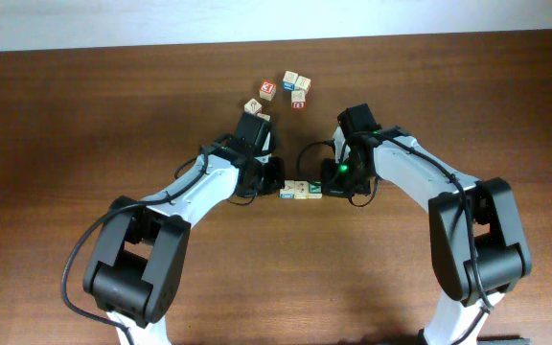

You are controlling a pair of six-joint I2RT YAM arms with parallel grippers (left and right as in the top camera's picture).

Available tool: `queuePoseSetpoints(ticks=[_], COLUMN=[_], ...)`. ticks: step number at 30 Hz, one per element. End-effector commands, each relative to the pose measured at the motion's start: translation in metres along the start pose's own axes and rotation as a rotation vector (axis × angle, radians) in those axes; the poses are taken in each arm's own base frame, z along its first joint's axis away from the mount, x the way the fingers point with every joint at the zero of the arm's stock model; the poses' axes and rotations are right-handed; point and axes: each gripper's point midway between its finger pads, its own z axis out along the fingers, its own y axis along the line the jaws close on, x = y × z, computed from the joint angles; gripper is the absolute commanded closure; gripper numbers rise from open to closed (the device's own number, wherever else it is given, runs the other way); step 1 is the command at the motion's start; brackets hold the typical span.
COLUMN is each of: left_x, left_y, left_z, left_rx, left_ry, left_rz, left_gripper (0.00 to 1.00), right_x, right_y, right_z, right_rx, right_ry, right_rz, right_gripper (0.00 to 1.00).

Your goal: Rotate 3 blocks

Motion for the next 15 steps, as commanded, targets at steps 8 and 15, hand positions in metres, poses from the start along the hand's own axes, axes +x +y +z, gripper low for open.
queuePoseSetpoints(ticks=[8,15], left_x=[-0.002,-0.003], left_y=[-0.006,-0.003], left_z=[-0.001,-0.001], left_rx=[0.024,0.02], left_ry=[0.007,0.006], left_rz=[-0.008,0.005], left_gripper=[1.0,1.0], right_x=[-0.001,-0.008], right_y=[0.005,-0.008], right_z=[-0.001,-0.006], right_rx=[-0.02,-0.02], right_ry=[0.005,-0.012], right_rz=[-0.007,0.032], right_gripper=[0.92,0.91])
